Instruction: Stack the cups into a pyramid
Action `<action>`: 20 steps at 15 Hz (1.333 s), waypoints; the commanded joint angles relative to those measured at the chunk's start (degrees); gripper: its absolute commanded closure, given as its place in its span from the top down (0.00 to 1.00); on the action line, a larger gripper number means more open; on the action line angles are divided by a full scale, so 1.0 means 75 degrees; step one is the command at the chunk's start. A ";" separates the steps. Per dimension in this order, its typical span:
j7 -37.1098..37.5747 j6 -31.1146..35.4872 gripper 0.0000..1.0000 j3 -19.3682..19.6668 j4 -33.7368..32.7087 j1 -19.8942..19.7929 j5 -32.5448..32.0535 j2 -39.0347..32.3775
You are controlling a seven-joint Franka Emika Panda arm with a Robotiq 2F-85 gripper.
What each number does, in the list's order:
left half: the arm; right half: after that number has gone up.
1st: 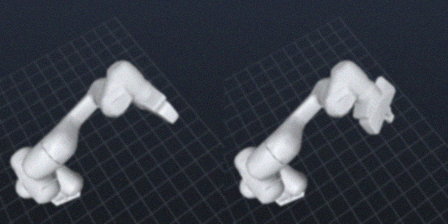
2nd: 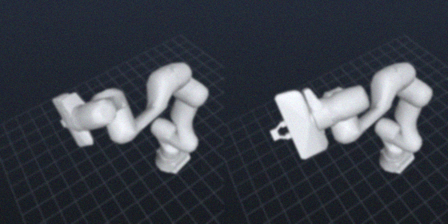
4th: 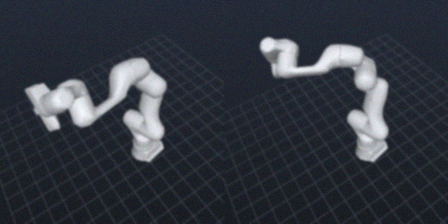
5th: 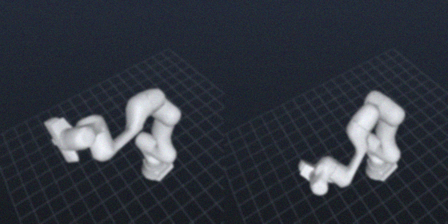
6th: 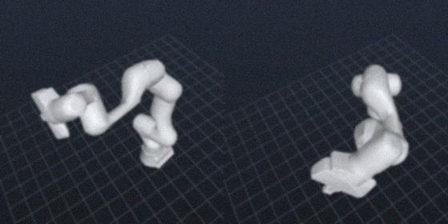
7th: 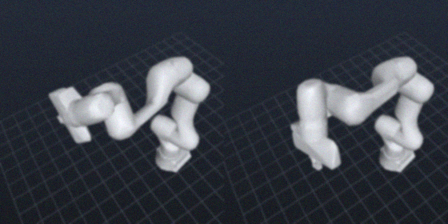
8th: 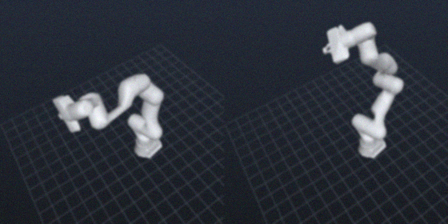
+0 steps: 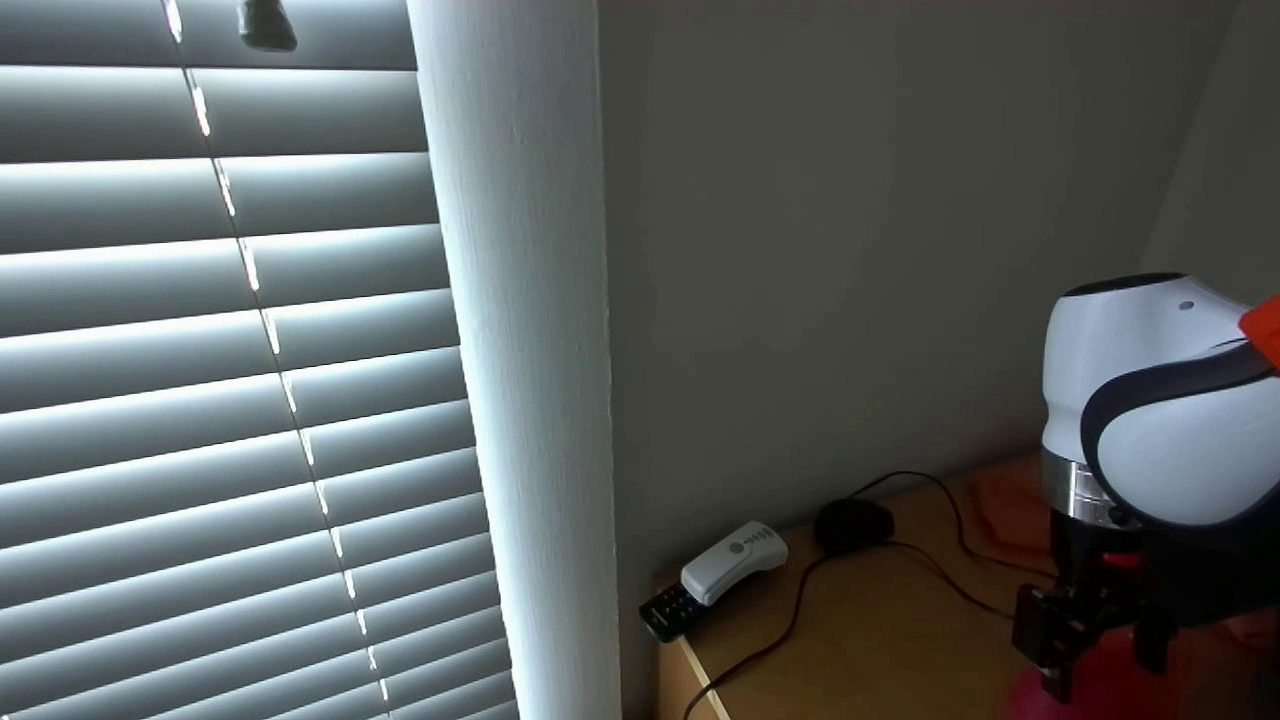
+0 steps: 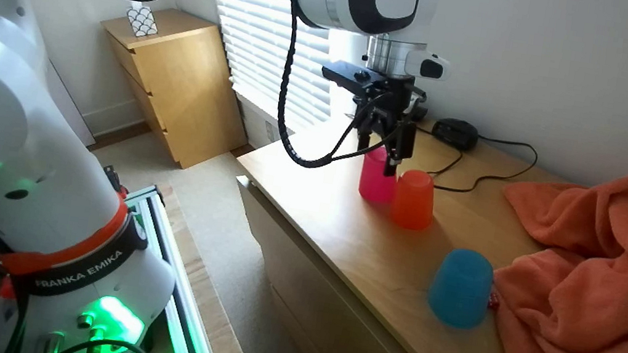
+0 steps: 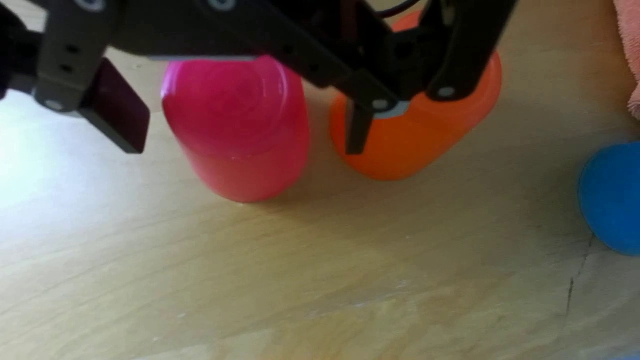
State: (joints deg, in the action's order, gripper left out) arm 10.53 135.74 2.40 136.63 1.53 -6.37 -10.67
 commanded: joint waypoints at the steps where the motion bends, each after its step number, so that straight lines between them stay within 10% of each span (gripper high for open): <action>1: 0.0524 -0.0025 1.00 0.0085 0.0115 0.0118 -0.0691 0.0170; 20: 0.1598 -0.0683 1.00 0.0086 0.0036 0.0220 -0.1801 0.0232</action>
State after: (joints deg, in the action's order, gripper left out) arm 20.68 132.47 2.56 136.45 2.91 -18.58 -10.14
